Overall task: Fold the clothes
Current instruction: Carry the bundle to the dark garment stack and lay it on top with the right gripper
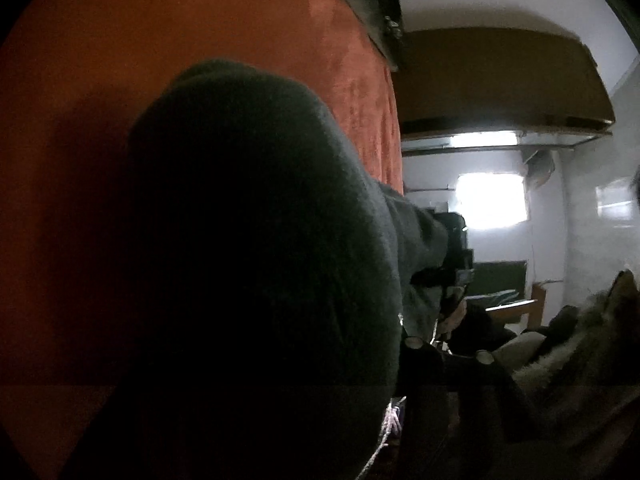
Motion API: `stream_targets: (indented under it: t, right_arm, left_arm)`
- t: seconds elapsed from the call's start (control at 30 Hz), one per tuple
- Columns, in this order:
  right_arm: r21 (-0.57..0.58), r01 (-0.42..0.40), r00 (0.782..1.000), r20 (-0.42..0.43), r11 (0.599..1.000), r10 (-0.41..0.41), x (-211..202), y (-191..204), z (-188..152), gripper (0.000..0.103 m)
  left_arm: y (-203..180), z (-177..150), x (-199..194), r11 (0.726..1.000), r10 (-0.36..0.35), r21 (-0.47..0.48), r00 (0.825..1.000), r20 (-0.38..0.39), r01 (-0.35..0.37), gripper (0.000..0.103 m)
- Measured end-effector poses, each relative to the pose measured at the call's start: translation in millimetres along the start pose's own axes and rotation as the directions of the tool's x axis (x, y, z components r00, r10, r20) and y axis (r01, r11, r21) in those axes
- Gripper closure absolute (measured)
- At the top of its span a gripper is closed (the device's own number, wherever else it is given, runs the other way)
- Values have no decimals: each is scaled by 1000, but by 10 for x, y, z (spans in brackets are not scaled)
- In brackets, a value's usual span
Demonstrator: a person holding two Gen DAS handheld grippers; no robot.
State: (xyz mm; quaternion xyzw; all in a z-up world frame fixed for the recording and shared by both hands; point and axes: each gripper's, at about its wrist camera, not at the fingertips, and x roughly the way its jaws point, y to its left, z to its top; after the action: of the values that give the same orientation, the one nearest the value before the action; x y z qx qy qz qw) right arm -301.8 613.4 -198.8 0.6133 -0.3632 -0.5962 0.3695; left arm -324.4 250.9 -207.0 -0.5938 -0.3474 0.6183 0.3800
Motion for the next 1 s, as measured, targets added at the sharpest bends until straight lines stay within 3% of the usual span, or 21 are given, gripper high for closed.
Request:
stream_targets:
  t: [0.2,0.37,0.5,0.67,0.83,1.0]
  right_arm:
    - [-57,-26,991,128,998,33,-599,763,686,58]
    - [-99,-17,974,224,995,39,-1226,1544,1411,58]
    - [-165,47,962,272,985,-1,-1775,2230,1945,58]
    - [-107,84,959,278,991,-51,-2240,2696,2541,58]
    - [-110,102,962,262,989,-70,-2491,2782,3192,58]
    - [-124,113,978,188,986,-89,-2501,2349,4284,58]
  left_arm:
    - [-833,954,-481,996,-36,83,994,106,27,60]
    - [-1900,1853,-798,983,26,174,989,143,-51,60]
    - [-2656,2451,-997,974,73,197,980,188,-111,59]
    - [-3216,2924,-1034,972,89,189,960,265,-142,59]
    - [-3174,3345,-884,987,59,123,952,301,-100,59]
    - [-2303,4291,-992,995,61,51,950,306,-80,59]
